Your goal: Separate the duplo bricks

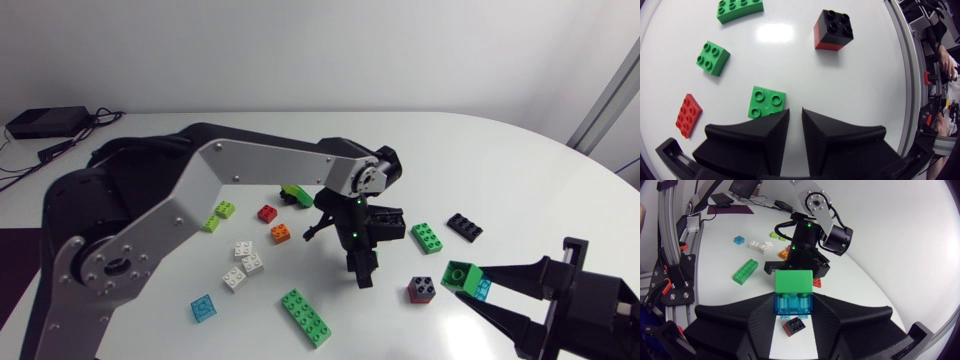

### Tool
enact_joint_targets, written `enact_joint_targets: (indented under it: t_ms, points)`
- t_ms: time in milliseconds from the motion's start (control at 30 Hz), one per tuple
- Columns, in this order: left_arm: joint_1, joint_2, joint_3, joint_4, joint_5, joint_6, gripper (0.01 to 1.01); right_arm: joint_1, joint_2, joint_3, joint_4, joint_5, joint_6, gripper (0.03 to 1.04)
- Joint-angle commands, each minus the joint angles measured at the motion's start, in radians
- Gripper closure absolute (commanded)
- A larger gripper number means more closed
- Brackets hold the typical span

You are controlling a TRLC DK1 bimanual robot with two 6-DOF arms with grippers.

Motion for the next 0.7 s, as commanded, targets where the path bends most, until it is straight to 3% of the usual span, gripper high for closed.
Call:
enact_joint_targets:
  t_ms: [0,233,433,533,667]
  points:
    - [0.015,0.045,0.064,-0.016,-0.005,0.009,0.823,-0.014,-0.021,0.006,-0.007,-0.011,0.027,0.79]
    - [0.025,0.111,0.196,-0.044,-0.011,0.024,0.823,-0.015,-0.013,0.018,-0.010,-0.009,0.027,0.79]
    - [0.030,0.070,0.179,-0.055,-0.007,0.026,0.807,-0.014,-0.013,0.036,-0.032,-0.009,0.022,0.79]
    - [0.045,-0.033,0.098,-0.013,-0.007,0.020,0.656,-0.004,-0.013,0.047,-0.039,-0.009,0.022,0.79]
    - [0.048,-0.228,-0.086,0.063,0.029,0.030,0.379,0.019,0.001,0.061,-0.044,-0.008,0.021,0.79]
